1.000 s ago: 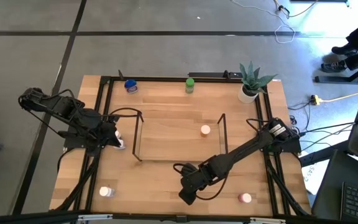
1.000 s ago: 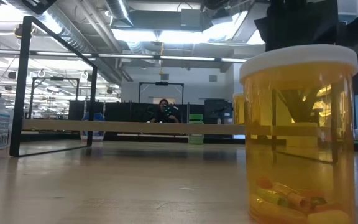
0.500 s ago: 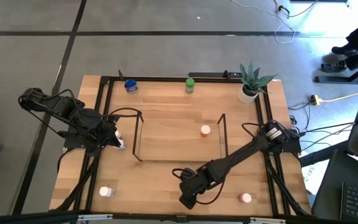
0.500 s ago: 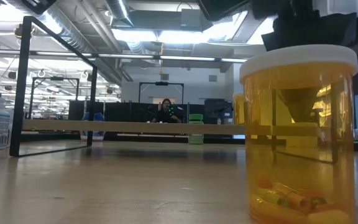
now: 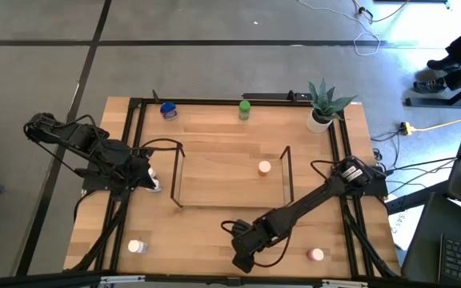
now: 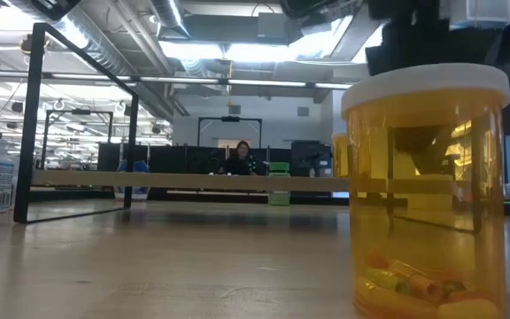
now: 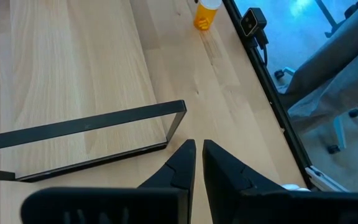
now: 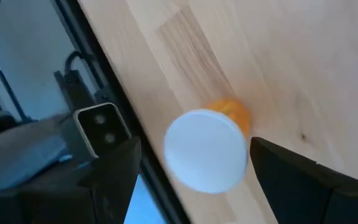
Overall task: Pick and place medicine bottles onto shelf by color
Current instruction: Put the orange pill bottle on the shelf
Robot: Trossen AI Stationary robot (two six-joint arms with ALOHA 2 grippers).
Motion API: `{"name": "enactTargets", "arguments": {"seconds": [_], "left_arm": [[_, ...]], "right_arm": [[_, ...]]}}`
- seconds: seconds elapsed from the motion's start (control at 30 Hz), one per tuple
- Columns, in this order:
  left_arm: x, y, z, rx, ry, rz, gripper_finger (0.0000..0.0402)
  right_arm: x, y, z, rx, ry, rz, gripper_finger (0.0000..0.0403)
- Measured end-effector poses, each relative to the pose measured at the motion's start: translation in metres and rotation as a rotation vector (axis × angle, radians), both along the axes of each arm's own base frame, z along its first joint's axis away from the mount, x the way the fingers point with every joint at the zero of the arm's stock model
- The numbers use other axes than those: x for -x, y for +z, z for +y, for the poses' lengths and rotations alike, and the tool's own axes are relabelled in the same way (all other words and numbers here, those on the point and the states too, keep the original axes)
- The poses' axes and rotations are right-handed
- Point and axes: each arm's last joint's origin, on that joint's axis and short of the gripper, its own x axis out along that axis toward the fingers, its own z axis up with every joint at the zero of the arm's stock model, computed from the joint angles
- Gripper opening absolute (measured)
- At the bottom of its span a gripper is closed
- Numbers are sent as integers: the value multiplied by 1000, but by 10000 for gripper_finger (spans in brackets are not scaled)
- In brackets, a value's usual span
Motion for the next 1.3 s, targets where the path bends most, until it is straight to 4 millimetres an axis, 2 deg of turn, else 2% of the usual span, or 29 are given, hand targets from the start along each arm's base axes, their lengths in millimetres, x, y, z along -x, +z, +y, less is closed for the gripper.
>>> {"name": "enactTargets", "arguments": {"seconds": [0.47,1.3], "left_arm": [[0,0,0,0,0,0,25],[0,0,0,0,0,0,25]], "right_arm": [[-3,-27,2,31,30,65,304],[-3,-27,1,110,25,17,304]]}}
